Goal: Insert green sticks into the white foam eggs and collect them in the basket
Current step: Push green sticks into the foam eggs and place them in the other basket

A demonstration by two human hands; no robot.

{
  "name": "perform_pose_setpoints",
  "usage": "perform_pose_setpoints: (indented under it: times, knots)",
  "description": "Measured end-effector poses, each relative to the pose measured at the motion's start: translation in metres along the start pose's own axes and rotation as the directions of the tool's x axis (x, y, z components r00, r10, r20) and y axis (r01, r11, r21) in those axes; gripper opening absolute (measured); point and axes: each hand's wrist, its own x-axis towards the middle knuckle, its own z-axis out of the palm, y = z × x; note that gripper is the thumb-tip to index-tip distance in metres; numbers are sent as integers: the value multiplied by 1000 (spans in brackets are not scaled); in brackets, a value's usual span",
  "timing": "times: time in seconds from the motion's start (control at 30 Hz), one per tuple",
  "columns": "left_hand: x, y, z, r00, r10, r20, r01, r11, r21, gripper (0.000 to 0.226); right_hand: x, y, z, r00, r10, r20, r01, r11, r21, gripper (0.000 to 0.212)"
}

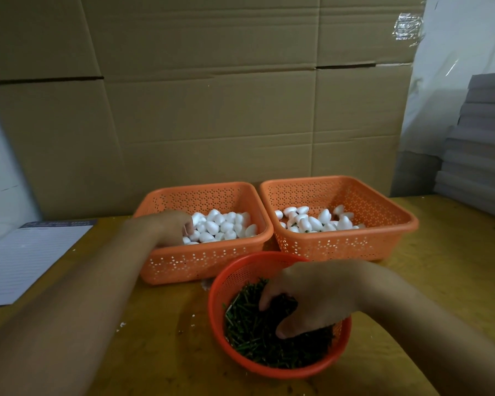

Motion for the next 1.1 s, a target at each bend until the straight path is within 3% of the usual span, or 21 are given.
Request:
perform_pose_setpoints:
  times: [0.07,0.17,0.23,0.33,0.47,0.63,0.83,0.97,1.1]
  knots:
    - [4,-3,2,1000,19,13,-19,1000,4,37,0,0,0,1000,0,0,0,1000,1,48]
    - [9,-6,5,997,62,42,-65,996,65,7,1,1,1,1000,3,-4,-3,1000,1,48]
    - [10,-6,5,992,88,86,-96,990,101,19,1,1,1,1000,-2,-6,2,1000,0,48]
    - [10,-6,6,989,108,99,-119,986,117,18,2,2,1,1000,-9,-8,9,1000,-9,47]
    - [10,-10,6,990,105,-96,-105,994,6,2,3,4,3,1000,-17,-15,17,1000,10,44]
    - [-1,-10,5,893,130,-430,-214,965,-153,30,9,6,6,995,-22,-94,25,999,28,35]
    - [-46,19,3,766,200,-611,-496,787,-365,22,12,8,7,992,-29,-122,35,998,50,33]
    - [-80,40,0,670,274,-689,-663,638,-391,36,10,7,7,993,-25,-116,30,999,43,33]
    - [-97,53,9,648,307,-698,-737,486,-470,40,10,7,7,994,-24,-111,30,998,47,33]
